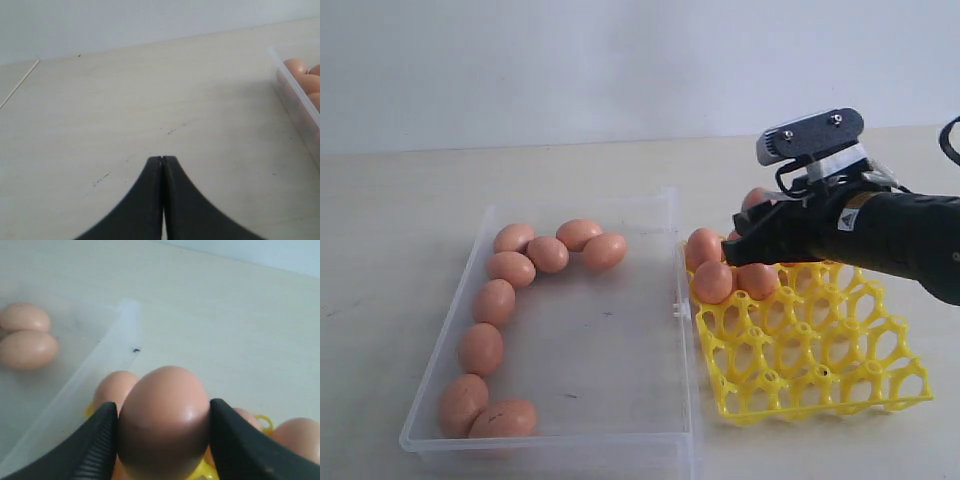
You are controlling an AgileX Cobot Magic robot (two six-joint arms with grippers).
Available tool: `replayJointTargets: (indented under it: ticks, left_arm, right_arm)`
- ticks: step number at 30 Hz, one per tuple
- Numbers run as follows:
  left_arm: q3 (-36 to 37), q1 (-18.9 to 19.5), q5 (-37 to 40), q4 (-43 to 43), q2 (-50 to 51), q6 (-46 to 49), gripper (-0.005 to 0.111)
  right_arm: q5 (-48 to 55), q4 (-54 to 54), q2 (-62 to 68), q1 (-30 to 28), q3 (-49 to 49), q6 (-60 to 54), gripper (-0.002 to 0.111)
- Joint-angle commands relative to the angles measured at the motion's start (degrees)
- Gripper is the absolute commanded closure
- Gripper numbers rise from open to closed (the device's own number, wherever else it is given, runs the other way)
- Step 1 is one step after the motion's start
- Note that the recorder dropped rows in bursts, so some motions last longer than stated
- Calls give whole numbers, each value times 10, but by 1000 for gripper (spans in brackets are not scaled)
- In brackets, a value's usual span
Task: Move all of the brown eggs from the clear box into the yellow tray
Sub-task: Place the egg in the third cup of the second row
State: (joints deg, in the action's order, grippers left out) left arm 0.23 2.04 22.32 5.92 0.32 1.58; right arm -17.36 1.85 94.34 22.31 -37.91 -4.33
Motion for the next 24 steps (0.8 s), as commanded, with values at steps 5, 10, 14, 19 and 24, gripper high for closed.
replayJointTargets:
  ticks: [5,10,14,19,24]
  left_arm:
    - [-2,-3,-5,-1,-3,-3,107]
    - [-2,-3,-5,-1,-3,-3,107]
    - [-2,-3,-5,-1,-3,-3,107]
    - [-2,-3,-5,-1,-3,-3,107]
    - [-2,-3,-5,-1,-3,-3,107]
  right_arm:
    - [-40,-5,36,-55,14,0,108]
    - [-55,-18,62,-57,14,0,104]
    - [-54,-35,70,-57,14,-2,84]
    - [-53,-37,67,-57,14,-5,43]
    - [41,-37,9,-57,-11,-5,48]
